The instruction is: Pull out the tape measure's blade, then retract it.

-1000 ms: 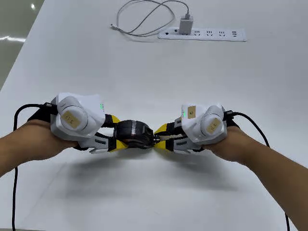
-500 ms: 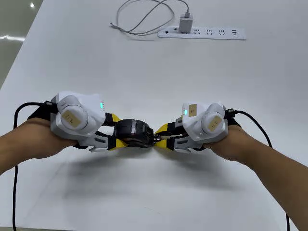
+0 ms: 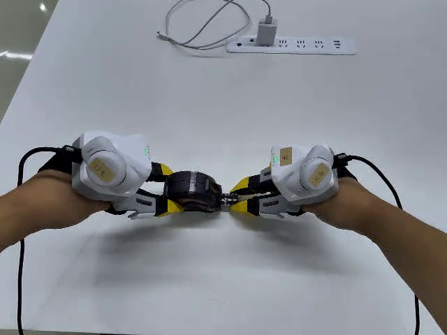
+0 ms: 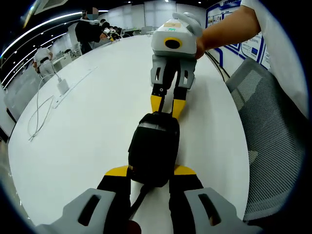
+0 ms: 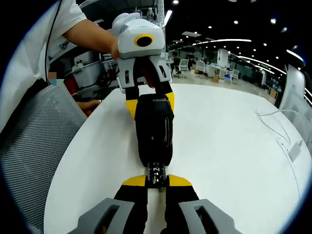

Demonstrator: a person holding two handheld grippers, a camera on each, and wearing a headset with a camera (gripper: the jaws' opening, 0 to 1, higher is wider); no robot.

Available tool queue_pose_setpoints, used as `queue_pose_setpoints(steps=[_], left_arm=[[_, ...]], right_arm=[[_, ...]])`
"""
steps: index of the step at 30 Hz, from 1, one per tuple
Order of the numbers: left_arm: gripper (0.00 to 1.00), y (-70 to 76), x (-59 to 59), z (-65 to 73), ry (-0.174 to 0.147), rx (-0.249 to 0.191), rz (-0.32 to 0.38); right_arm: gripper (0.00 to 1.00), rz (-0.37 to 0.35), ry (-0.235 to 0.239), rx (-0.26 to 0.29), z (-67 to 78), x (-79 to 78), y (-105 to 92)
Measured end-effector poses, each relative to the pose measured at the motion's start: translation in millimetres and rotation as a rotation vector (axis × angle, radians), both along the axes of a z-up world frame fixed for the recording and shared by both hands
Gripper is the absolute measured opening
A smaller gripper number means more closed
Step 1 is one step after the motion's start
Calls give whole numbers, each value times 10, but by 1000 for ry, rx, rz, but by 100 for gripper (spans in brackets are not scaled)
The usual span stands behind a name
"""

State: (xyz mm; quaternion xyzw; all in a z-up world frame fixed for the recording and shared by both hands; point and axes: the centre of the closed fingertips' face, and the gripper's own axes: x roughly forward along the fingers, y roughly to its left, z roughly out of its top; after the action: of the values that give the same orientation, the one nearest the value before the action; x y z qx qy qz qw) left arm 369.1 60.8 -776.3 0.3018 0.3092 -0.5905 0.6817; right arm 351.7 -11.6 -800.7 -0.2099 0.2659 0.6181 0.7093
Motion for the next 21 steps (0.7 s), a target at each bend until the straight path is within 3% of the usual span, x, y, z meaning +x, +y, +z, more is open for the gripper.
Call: queue_pose_setpoints(steps=[21], left_arm=[[25,-5,6,-10,8,0,7]], right_arm=[[9,-28,8,-26,15,-21,-306]])
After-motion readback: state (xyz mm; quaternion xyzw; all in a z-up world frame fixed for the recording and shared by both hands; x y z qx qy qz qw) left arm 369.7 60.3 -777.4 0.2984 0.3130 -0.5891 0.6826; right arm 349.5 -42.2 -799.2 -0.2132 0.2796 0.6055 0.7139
